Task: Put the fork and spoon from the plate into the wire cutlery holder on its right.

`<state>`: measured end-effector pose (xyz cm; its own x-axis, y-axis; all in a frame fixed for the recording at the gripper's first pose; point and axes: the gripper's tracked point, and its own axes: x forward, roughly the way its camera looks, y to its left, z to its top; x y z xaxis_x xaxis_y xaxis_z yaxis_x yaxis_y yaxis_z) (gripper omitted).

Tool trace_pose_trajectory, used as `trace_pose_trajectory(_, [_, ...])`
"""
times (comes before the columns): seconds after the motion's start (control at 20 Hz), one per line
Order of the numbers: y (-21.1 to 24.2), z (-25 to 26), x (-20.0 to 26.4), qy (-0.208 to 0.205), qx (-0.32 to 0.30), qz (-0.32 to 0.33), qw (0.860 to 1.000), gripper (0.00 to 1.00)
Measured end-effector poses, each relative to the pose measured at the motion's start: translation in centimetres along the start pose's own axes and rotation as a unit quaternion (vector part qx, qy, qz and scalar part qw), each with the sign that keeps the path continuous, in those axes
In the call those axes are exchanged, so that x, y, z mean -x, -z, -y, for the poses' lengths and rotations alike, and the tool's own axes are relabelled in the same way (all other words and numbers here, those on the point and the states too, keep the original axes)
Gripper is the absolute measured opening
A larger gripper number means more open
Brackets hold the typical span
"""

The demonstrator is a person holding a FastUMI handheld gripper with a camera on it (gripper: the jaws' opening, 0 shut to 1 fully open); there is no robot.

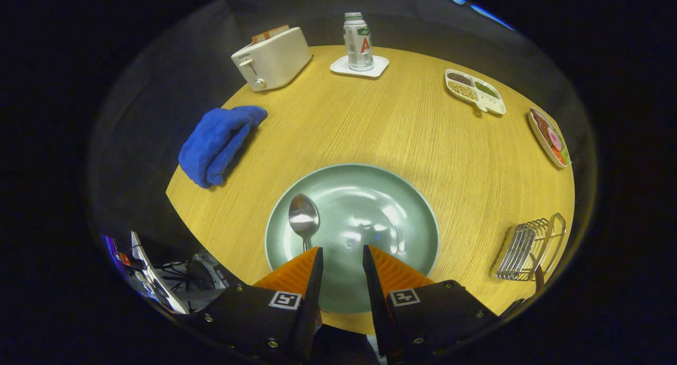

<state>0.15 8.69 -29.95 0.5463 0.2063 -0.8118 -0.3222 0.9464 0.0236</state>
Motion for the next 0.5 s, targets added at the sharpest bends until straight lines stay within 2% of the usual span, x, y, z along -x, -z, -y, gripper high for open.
trace_pose_trajectory(0.5, [3.1, -2.6, -2.4, -0.038, 0.026, -0.065, 0.997, 0.46])
